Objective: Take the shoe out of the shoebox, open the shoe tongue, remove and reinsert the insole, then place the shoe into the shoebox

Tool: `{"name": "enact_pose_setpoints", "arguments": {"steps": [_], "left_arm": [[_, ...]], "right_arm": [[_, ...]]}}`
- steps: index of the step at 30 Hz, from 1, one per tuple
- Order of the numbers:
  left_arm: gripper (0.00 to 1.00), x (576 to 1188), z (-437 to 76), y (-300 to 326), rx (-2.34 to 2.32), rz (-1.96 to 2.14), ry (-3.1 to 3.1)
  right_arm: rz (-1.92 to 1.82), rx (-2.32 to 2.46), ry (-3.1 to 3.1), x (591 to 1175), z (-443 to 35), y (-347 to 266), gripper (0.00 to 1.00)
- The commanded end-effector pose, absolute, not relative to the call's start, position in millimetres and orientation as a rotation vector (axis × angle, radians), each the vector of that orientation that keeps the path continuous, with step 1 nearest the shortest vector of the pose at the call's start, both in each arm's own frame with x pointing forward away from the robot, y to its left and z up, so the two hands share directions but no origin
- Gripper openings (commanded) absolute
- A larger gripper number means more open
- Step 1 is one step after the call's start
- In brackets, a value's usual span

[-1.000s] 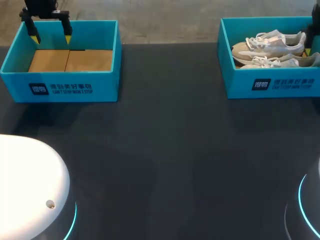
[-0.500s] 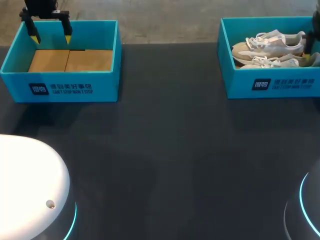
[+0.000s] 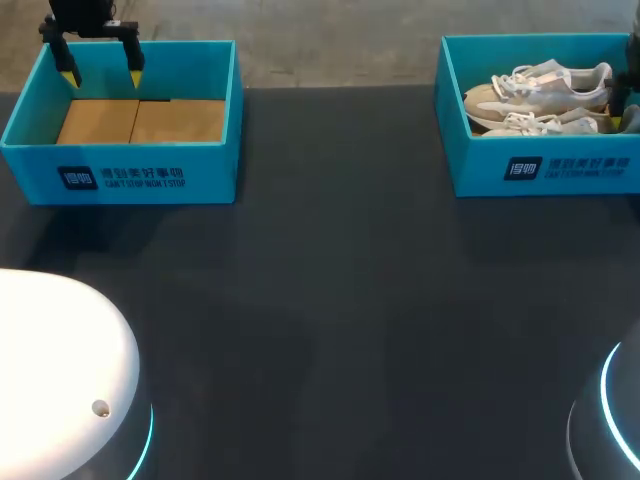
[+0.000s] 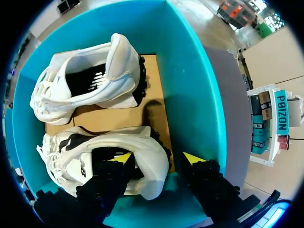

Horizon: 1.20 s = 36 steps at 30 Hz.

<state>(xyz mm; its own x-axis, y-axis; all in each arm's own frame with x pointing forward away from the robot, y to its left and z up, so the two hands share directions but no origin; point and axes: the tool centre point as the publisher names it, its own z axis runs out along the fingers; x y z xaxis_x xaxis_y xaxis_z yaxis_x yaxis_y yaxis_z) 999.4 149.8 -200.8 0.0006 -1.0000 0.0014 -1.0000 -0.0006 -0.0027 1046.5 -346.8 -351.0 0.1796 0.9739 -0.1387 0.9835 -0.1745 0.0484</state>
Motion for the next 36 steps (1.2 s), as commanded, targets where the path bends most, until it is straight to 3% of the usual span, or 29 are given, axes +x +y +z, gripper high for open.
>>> {"name": "enact_pose_setpoints", "arguments": {"steps": [1, 8, 16, 22, 24, 36], "left_arm": [[1.00, 999.6, -200.5, 149.8, -2.222, -0.002, 2.220], [1.00, 999.6, -200.5, 149.8, -2.222, -0.002, 2.220], [1.00, 999.6, -200.5, 149.8, -2.222, -0.002, 2.220], [1.00, 999.6, -200.5, 149.8, -2.222, -0.002, 2.220], [1.00, 999.6, -200.5, 149.8, -2.222, -0.002, 2.220], [1.00, 999.6, -200.5, 149.8, -2.222, -0.002, 2.220]], "right_arm": [[-0.125, 2.309, 1.932, 1048.5, -364.6, -349.1, 0.62], [-0.164, 2.292, 1.942, 1049.0, -378.2, -344.3, 0.60], [-0.202, 2.297, 1.941, 1046.4, -386.1, -341.4, 0.48], [-0.217, 2.303, 1.928, 1044.4, -385.6, -341.6, 0.19], [-0.220, 2.304, 1.923, 1043.4, -384.7, -342.1, 0.00], [-0.230, 2.298, 1.902, 1032.6, -351.5, -351.6, 0.00]]}}
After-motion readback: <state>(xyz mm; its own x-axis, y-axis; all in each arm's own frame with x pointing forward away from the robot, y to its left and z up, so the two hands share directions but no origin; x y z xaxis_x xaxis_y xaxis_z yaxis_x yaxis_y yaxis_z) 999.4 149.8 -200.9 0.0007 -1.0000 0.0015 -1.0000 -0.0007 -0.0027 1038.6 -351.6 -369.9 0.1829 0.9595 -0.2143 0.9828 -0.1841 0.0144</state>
